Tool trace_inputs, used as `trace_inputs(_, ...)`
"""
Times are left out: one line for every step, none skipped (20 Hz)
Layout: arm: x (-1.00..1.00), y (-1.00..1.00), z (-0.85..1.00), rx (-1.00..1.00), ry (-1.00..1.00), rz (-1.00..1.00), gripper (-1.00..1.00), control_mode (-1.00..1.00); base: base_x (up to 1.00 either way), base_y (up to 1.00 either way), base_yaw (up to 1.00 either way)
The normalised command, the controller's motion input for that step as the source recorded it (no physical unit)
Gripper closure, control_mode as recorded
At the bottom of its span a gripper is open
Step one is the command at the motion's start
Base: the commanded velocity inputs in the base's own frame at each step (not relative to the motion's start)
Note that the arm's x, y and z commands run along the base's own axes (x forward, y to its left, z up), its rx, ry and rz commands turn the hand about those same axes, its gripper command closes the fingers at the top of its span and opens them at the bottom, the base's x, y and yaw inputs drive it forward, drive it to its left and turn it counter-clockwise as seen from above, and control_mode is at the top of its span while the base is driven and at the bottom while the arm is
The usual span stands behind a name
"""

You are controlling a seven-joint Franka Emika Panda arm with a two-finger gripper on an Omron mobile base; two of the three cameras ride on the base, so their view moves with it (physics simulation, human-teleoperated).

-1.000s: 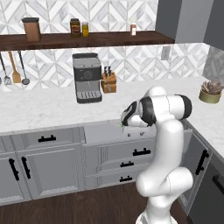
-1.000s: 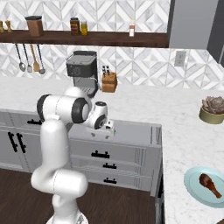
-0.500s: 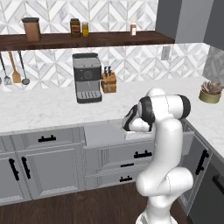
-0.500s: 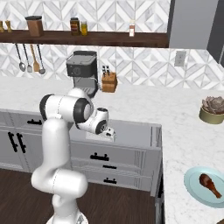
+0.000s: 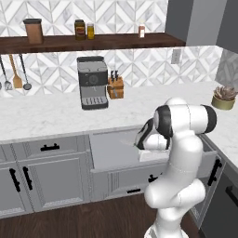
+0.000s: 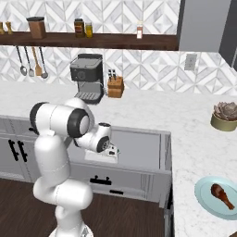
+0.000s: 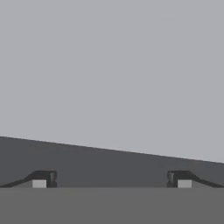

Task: Pick up the knife from the drawer and place it on the cutting board. Then place the meat from the plate to the cutting board.

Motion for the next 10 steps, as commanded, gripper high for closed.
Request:
trace_inputs(-0.74,0.0,0.27,0.0,0.06,0.11,-1.0,-1.0,0.0,0.0,0.0)
trace_inputs(-0.53,0.0,0.34,0.0,0.07,0.11,-1.0,-1.0,0.0,0.0,0.0)
trace_inputs(-0.25,0.0,0.46,0.0,0.03,0.12,-1.0,-1.0,0.0,0.0,0.0)
trace_inputs(-0.09,0.0,0.64,0.0,0.04,0.12,-1.0,-1.0,0.0,0.0,0.0)
trace_inputs(0.0,0.0,0.86,0.0,0.0,0.13,-1.0,-1.0,0.0,0.0,0.0)
trace_inputs(0.2,0.0,0.91,0.02,0.0,0.11,-1.0,-1.0,0.0,0.0,0.0)
trace_inputs(0.52,0.0,0.99,0.06,0.0,0.12,-1.0,-1.0,0.0,0.0,0.0)
trace_inputs(0.67,0.0,0.95,0.07,0.0,0.14,-1.0,-1.0,0.0,0.0,0.0)
trace_inputs(0.69,0.0,0.91,0.08,-0.01,0.14,-1.0,-1.0,0.0,0.0,0.0)
trace_inputs(0.73,0.0,0.89,0.08,-0.01,0.14,-1.0,-1.0,0.0,0.0,0.0)
